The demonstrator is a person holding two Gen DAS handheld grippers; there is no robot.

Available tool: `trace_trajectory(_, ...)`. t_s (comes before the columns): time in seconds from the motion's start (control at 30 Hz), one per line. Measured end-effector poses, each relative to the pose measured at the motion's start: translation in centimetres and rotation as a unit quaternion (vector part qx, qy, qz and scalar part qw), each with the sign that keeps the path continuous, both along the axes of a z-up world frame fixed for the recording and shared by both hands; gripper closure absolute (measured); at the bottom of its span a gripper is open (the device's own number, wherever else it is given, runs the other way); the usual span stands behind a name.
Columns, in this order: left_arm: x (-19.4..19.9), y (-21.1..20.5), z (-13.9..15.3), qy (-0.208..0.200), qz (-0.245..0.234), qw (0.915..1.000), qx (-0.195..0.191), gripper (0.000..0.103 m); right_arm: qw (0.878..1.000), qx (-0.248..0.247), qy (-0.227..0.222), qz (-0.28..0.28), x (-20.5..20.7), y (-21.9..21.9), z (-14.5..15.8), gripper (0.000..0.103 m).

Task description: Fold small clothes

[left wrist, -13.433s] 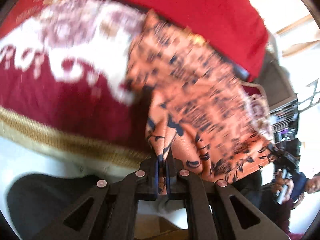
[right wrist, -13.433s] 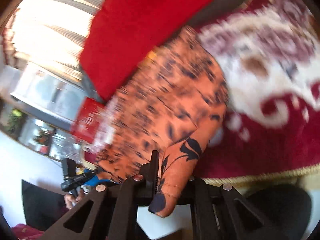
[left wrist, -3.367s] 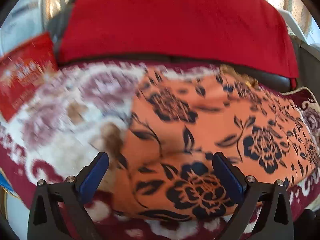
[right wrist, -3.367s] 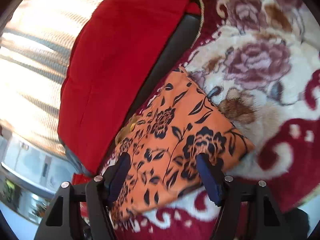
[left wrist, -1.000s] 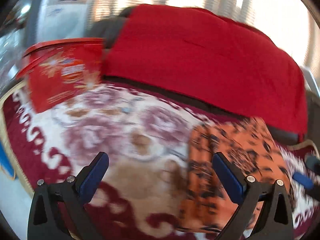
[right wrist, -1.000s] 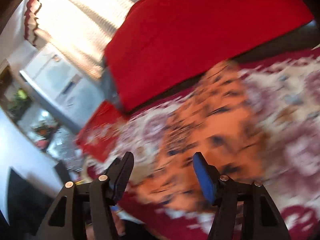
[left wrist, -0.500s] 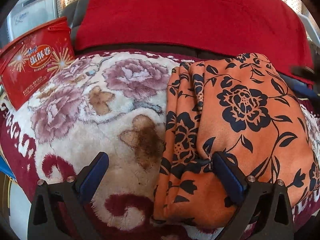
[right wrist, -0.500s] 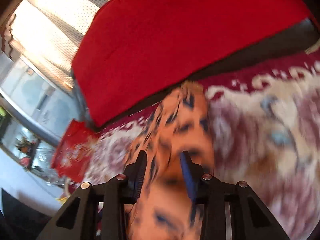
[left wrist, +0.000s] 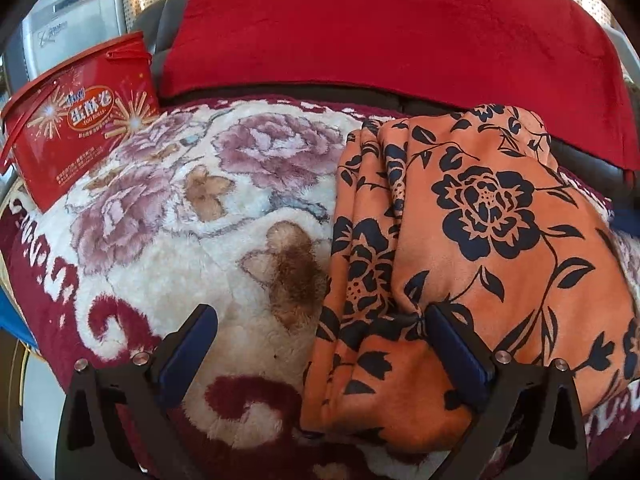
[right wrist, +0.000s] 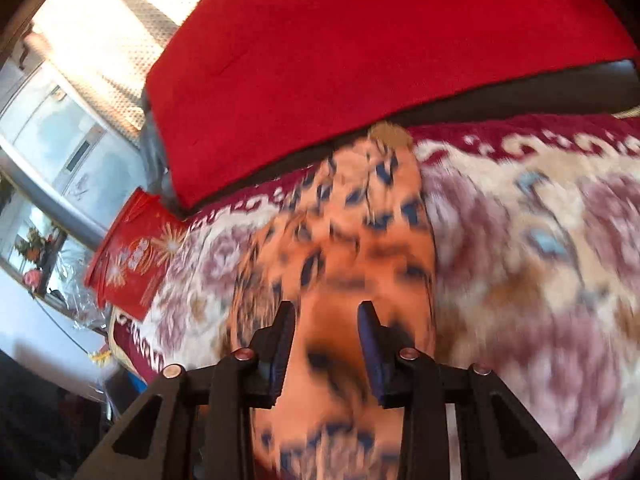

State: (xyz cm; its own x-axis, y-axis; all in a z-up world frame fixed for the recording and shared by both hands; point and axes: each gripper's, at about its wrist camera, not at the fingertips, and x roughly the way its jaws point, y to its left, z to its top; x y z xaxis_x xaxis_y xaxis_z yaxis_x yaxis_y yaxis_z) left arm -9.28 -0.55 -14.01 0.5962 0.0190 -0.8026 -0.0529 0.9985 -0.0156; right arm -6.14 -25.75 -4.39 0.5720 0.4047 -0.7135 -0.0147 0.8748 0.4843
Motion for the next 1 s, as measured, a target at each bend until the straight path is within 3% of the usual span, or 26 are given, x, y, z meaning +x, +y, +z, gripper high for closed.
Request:
trace_trajectory(0.1, 0.0, 0.0, 1.0, 0.015, -0.008, 0.9999, 0.004, 0.0, 0.998, -0.054, 0.003, 0.016, -2.4, 1.3, -2.5, 0.065)
trace_trajectory(0.17, -1.1, 0.0, 2.8, -0.01, -0.003, 0.9998, 0.017, 0.0, 0.998, -0.058, -0.003, 0.015, -3.2, 1.3, -1.6, 0.065)
trace_trajectory(0.23, -2.8, -0.1, 5.2, -0.046, -0.004, 0.9984, 0.031, 0.0, 0.999, -0.038, -0.008, 0.008, -3.9, 0.9, 0.2, 0.065)
trace_trajectory(0.37, -6.2, -0.5, 11.2, -0.117, -0.005, 0.9913, 0.061, 0.0, 0.993, -0.076, -0.092, 0.009, -7.0, 1.4, 5.4, 0.066)
trace_trajectory(0.57, -9.6, -1.1, 17.9, -0.18, -0.012, 0.9822, 0.051, 0.0, 0.985, -0.109, -0.136, -0.009, -11.2, 0.6, 11.3, 0.064)
trace_trajectory(0.6, -9.9, -1.4, 18.6, -0.184, -0.017, 0.9815, 0.049, 0.0, 0.984, -0.117, -0.136, -0.012, -11.9, 0.4, 12.0, 0.056)
trace_trajectory(0.63, -10.2, -1.6, 19.1, -0.187, -0.018, 0.9811, 0.047, 0.0, 0.983, -0.124, -0.137, -0.015, -12.6, 0.4, 12.6, 0.041)
trace_trajectory(0.67, -10.8, -1.9, 19.7, -0.189, -0.018, 0.9808, 0.046, 0.0, 0.982, -0.128, -0.141, -0.019, -13.1, 0.2, 12.9, 0.038)
trace_trajectory(0.83, -12.2, -3.0, 21.4, -0.197, -0.021, 0.9792, 0.044, 0.0, 0.973, -0.164, -0.162, -0.031, -16.2, -0.1, 14.5, 0.037)
trace_trajectory(1.0, -13.6, -3.8, 22.6, -0.214, -0.02, 0.9752, 0.053, 0.0, 0.97, -0.162, -0.173, -0.046, -18.1, -1.2, 15.3, 0.037)
